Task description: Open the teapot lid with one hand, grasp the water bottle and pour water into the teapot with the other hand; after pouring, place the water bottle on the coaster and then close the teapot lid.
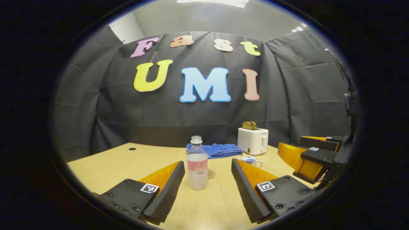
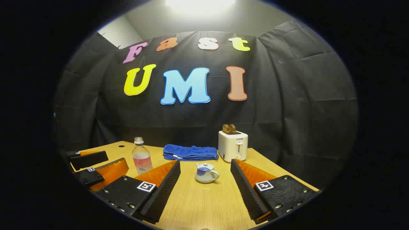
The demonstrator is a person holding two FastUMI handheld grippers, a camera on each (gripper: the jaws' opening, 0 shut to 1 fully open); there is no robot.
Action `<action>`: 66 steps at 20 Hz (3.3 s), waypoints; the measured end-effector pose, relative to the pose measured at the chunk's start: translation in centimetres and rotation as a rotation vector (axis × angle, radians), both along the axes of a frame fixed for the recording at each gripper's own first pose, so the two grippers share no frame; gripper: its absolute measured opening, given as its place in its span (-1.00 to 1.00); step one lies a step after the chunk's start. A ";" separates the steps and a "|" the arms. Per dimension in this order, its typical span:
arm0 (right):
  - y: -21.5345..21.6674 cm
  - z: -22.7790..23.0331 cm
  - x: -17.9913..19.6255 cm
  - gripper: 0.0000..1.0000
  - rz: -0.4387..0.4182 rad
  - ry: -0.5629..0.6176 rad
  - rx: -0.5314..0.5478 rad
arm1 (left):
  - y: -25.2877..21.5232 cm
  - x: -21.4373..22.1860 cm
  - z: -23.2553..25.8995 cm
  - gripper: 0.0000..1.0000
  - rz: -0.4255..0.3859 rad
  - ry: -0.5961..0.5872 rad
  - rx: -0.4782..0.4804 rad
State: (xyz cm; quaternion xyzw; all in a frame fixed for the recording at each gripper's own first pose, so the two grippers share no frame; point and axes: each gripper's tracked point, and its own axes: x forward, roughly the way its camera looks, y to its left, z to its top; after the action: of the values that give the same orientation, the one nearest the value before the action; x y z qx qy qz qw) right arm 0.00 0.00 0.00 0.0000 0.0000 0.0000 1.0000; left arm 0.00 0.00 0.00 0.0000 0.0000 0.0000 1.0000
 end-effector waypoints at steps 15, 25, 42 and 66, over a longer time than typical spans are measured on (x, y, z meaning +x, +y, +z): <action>0.3 -0.5 0.1 0.95 0.013 0.015 0.008 | 0.0 0.0 -0.4 1.00 -0.009 0.006 -0.009; 0.4 -1.1 0.2 0.95 0.018 0.030 0.012 | 0.3 0.0 -0.8 1.00 -0.009 0.013 -0.019; 0.9 -1.2 5.4 0.95 0.018 0.036 -0.054 | 2.9 5.6 -3.4 1.00 -0.041 0.049 0.007; -0.2 -9.3 25.0 0.77 -0.060 0.192 -0.002 | 2.9 14.6 -9.0 1.00 -0.130 0.130 0.024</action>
State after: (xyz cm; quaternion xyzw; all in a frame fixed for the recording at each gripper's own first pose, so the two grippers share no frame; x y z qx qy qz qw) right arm 24.96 -0.20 -9.29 -0.0009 0.0958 -0.0301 0.9949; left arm 14.57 2.94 -9.01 0.0122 0.0649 -0.0651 0.9957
